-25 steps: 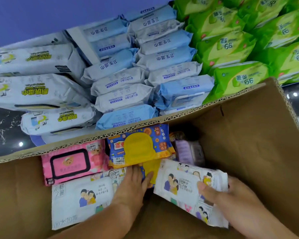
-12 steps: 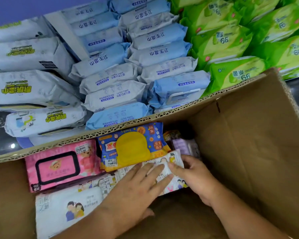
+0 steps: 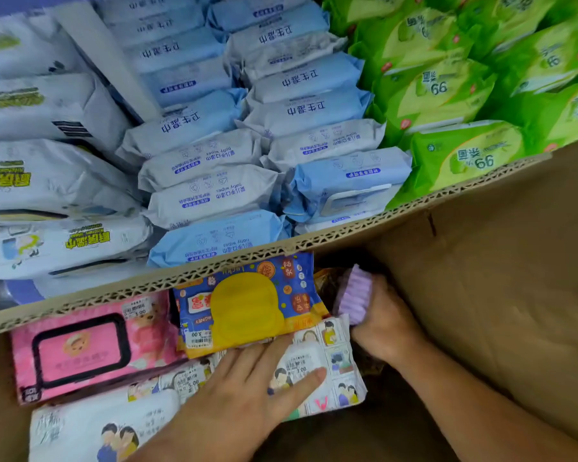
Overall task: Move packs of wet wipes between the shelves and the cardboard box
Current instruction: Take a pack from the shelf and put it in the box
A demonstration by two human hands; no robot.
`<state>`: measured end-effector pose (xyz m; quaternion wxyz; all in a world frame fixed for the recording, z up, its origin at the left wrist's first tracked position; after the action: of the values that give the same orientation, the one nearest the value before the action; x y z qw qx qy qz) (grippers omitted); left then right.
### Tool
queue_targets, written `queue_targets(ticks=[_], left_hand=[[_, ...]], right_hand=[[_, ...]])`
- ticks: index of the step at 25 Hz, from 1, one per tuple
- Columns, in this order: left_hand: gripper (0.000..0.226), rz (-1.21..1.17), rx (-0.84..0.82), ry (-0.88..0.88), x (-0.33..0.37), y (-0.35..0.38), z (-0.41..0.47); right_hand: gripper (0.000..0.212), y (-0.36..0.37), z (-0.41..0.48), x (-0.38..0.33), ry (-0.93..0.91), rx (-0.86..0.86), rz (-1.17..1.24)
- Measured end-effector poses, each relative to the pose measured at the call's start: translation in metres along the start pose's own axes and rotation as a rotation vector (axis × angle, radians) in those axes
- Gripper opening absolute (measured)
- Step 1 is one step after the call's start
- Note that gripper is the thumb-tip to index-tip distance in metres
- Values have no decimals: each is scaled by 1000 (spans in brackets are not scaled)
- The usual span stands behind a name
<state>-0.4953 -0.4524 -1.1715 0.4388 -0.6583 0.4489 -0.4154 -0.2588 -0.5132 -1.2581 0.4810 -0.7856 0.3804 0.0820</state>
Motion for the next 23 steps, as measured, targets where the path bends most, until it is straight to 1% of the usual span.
queue_targets(ticks=[1, 2, 3, 4, 5, 7, 8, 9, 11, 12, 13, 14, 16, 17, 18, 20, 21, 23], left_hand=[[79, 31, 5, 6, 0, -3, 0], [77, 64, 14, 0, 3, -7, 0], [68, 76, 31, -15, 8, -12, -2], [65, 61, 29, -42, 12, -15, -3], [69, 65, 13, -66, 14, -15, -4], [77, 72, -12, -111, 12, -11, -6], [77, 79, 17, -118, 10, -7, -7], [75, 88, 38, -120, 8, -4, -6], [72, 116, 77, -111, 6, 5, -7], [72, 110, 81, -102, 8, 5, -8], [73, 102, 70, -98, 11, 3, -6], [77, 85, 37, -100, 15, 0, -3], [102, -9, -134, -147, 18, -7, 4], [111, -49, -220, -176, 18, -13, 8], [116, -78, -295, -192, 19, -20, 12], [113, -90, -405, -201, 23, -38, 16], [106, -92, -420, -218, 25, -48, 16], [86, -125, -500, -277, 23, -64, 8]], right_hand=[[33, -2, 4, -5, 43, 43, 26], [32, -12, 3, -14, 122, 62, 62], [43, -19, 1, -19, 265, 89, 74], [60, -20, -2, -21, 420, 67, 73], [72, -18, -2, -24, 570, 25, 94], [82, -17, -2, -37, 665, -44, 106], [82, -14, -2, -37, 676, -61, 144], [72, -18, -6, -37, 665, -43, 243], [29, -27, -23, -29, 627, 4, 404], [13, -34, -41, -29, 629, 40, 474], [6, -41, -58, -31, 642, 66, 566], [9, -45, -76, -38, 658, 34, 681], [14, -46, -105, -61, 662, -99, 894], [14, -46, -116, -73, 631, -179, 915], [16, -43, -123, -78, 592, -220, 886], [15, -48, -129, -83, 564, -184, 857], [15, -56, -129, -86, 550, -158, 886], [21, -71, -134, -95, 555, -156, 928]])
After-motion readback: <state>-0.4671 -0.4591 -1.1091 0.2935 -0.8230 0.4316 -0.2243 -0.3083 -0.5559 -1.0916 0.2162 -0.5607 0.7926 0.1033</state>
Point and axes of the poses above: each hand's wrist, its own z-axis towards the middle knuckle, its own y-axis out of the palm, x = y × z, the point moved 3 cm from there along z, towards the middle knuckle, and after that the axes turned 3 degrees about -x, right-handed, at the moved point
